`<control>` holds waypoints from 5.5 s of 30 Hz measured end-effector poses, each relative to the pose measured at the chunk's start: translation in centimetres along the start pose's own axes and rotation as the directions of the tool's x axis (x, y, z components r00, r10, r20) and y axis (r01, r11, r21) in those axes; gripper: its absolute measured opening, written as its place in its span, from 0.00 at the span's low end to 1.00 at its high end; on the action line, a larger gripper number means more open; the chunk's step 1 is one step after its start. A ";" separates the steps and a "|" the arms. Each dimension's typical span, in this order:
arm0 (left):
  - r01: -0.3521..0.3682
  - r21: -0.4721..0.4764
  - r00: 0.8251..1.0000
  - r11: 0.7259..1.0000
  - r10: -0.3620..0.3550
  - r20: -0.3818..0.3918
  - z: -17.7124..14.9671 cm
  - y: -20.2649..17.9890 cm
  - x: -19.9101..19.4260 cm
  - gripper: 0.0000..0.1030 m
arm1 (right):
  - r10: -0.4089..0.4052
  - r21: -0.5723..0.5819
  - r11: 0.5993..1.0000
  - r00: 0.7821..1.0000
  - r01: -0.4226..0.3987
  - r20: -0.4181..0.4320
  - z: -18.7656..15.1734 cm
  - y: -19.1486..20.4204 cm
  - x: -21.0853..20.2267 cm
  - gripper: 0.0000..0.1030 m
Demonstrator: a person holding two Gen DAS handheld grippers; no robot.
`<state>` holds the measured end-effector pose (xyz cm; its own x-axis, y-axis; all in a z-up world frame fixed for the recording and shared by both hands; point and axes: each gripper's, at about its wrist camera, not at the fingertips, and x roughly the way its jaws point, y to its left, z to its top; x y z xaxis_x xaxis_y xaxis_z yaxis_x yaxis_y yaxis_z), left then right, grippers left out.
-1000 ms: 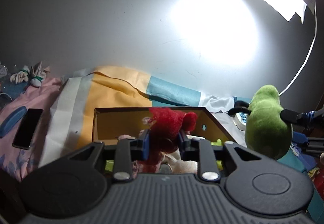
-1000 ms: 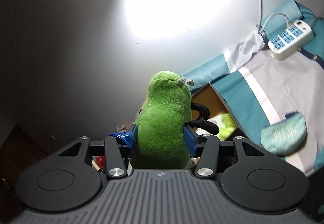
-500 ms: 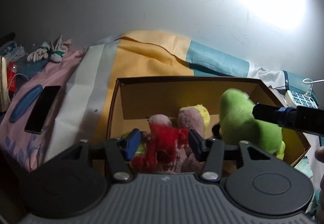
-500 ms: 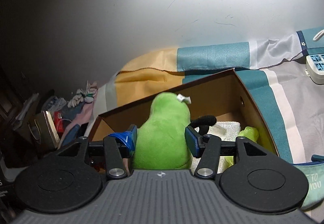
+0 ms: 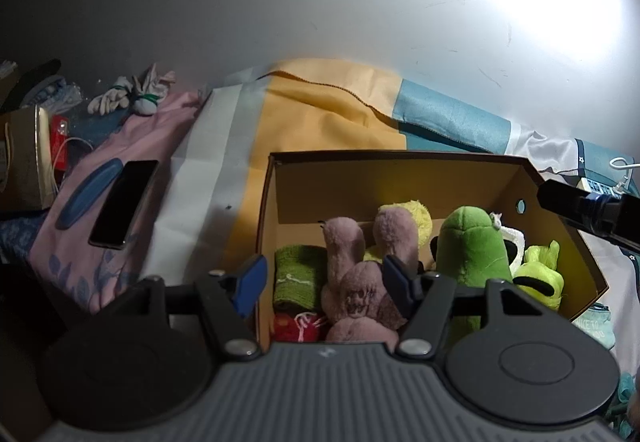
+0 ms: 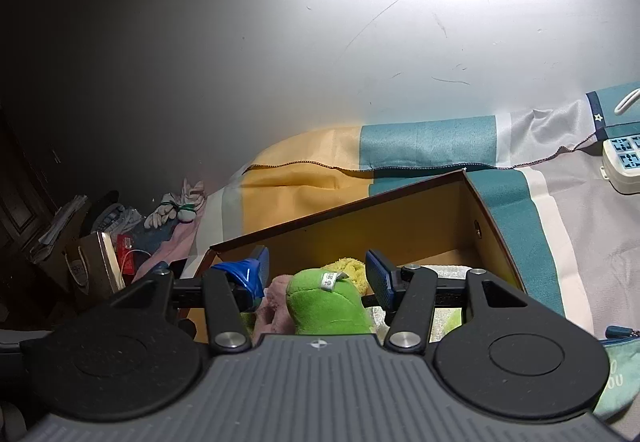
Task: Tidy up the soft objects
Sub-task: 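Lower the red and green plush toys into the box and open both tools, then withdraw both tools from the box toward the purple wipes pack, then grasp the mint pouch with the left tool while the right tool grasps the teal mesh puff, then lift the mint pouch and teal mesh puff over the box with both tools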
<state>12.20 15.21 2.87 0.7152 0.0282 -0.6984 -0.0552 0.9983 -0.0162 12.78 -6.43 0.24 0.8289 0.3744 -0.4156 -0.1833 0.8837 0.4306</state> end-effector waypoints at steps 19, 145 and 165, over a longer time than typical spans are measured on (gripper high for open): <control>-0.104 0.062 0.994 0.993 0.105 -0.008 -2.7 -2.2 -5.4 0.63 | 0.072 0.083 0.994 0.997 -0.073 0.024 -1.6 -1.4 -6.5 0.41; 0.351 0.275 0.914 0.895 -0.391 0.104 0.1 -21.6 -2.0 0.08 | 0.074 0.193 0.976 0.985 -0.104 0.157 -4.0 -23.2 -19.7 0.00; 0.138 0.072 0.978 0.988 -0.147 0.148 -0.6 -10.7 0.0 0.07 | 0.336 0.007 0.942 0.942 -0.336 0.016 8.3 -11.5 -8.0 0.00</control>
<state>12.32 4.46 2.60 0.8105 -0.1116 -0.5751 0.0937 0.9937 -0.0607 12.69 -21.94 5.27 0.7274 0.6452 -0.2336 -0.4475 0.7042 0.5512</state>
